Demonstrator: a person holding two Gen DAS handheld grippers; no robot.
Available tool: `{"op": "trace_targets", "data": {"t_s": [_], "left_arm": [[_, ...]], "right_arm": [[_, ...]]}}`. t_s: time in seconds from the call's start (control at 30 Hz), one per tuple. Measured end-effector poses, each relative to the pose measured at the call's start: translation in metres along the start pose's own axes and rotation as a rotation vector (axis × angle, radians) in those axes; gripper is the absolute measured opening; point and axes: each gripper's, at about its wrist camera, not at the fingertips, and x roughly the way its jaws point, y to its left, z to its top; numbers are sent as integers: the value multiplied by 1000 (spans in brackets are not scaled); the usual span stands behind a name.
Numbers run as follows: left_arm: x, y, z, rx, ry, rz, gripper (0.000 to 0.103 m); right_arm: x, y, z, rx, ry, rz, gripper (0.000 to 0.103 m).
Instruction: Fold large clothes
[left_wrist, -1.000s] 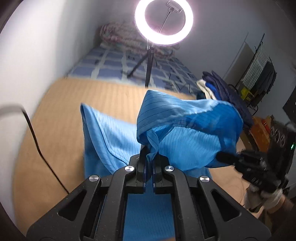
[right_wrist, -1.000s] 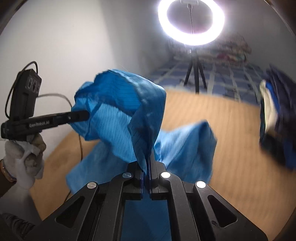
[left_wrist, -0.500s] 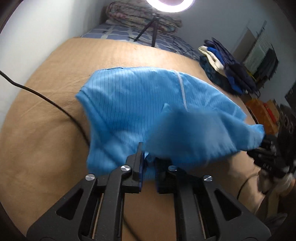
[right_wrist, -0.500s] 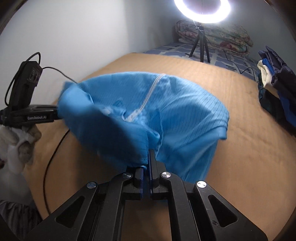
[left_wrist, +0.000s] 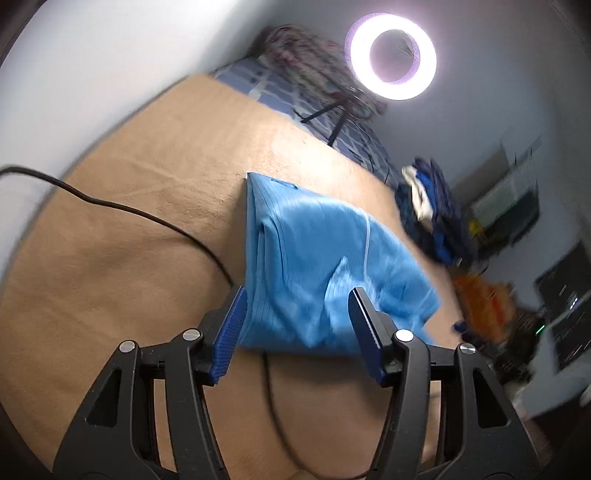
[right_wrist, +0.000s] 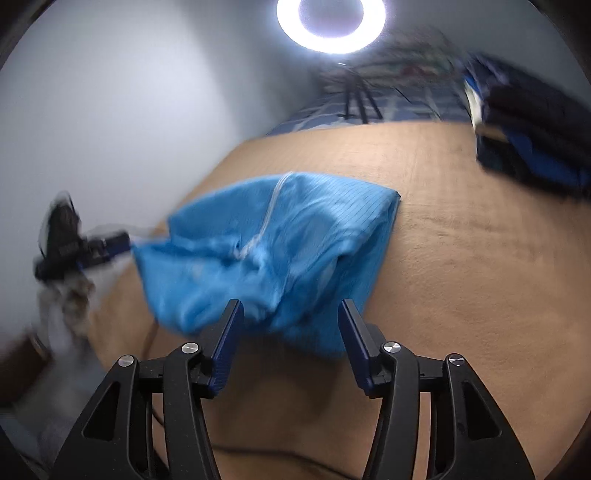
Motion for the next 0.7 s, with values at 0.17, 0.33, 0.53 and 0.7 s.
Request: {"op": "trace_targets", "data": {"t_s": [0.17, 0.33, 0.53, 0.7], "left_arm": [[40, 27, 39, -230, 47, -80, 61], [80, 33, 47, -305, 142, -100, 60], [97, 26, 49, -275, 174, -53, 2], [81, 20, 42, -179, 163, -2, 1]], "right_arm": [[34, -41, 23, 251, -13, 89, 54], [65, -67, 21, 437, -10, 172, 54], [73, -67, 16, 470, 36, 240, 3], [45, -54, 14, 373, 43, 225, 2]]}}
